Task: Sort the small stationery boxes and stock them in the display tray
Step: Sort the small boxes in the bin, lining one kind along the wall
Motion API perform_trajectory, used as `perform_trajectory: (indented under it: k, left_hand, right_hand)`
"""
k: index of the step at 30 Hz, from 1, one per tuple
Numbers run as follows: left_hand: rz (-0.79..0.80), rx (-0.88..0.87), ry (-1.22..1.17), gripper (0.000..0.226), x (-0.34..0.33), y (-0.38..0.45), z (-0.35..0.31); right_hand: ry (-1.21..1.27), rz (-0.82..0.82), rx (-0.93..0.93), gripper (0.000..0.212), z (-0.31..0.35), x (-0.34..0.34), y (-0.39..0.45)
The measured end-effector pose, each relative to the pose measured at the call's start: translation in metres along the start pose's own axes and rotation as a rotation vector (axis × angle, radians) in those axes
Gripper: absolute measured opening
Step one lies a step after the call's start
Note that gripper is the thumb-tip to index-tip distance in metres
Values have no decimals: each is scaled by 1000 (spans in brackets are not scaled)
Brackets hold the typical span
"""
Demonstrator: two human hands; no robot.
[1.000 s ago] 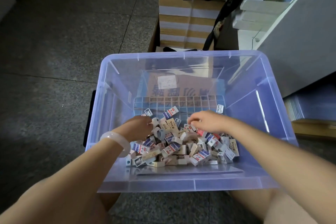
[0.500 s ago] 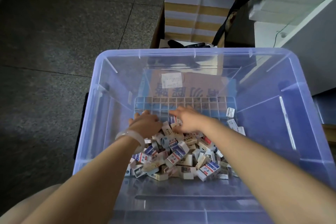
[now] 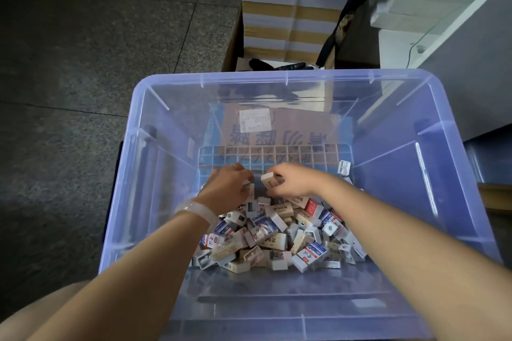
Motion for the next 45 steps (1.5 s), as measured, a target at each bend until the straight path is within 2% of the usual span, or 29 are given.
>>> perform_trajectory:
  k: [3,6,11,13,15,17,19,23,27,29,31,34,38,42,45]
  left_hand:
    - [-17,8,78,25,4,1,0]
    - [73,-8,248,31,-3,1,-7]
    - [134,26,369,29,-9,3,-16]
    - [167,81,306,22,-10,2,-19]
    - [203,159,216,18,-14,4,-19]
    - [199,241,180,18,-16,6,-17]
    - [170,310,157,16,-17,6,-16]
    - [131,389,-30,22,-16,4,-10]
    - [84,353,-228,38,-10,8,-8]
    - [120,317,-245,33,-8,12,-16]
    - [149,268,-184,11,-9,18,-22]
    - [167,216,-143,30,-11,27,-28]
    - [198,162,-124,20,-18,35,-40]
    - [237,191,-110,29,-32,35,-40]
    - [304,251,-96,10,-34,30,-33]
  right_hand:
    - [215,-59,-53,22,-15,13,-6]
    - [510,-63,-154,14,-32,22,-15]
    - [311,-76,-163,8,-50,34,-26]
    - [259,-54,-135,9,-50,38,-31]
    - [194,44,-103,12,-42,34,-37]
    - [119,139,-88,21,-33,21,-37]
    - [25,143,-70,23,-27,12,-31]
    - [-17,61,-58,28,-21,5,-18]
    - [196,-88,-151,20,-32,28,-22]
    - [368,-195,-188,19,-42,43,-28]
    - [522,-339,-234,20,-56,55,-34]
    - [595,-482,-300,19,-74,61,-45]
    - [639,-513,-322,17,-82,56,-47]
    - [578,-524,-325,12,-82,60,-44]
    - [700,-513,-338,6,-82,59,-45]
Point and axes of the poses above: each hand's wrist, its own y-axis towards the middle knuckle, its own x-axis out of the back of the hand, z = x × y, the point moved 8 cm from there along y, towards the middle knuckle, and after that the axes turned 4 degrees about -z, right-handed, at the moved point
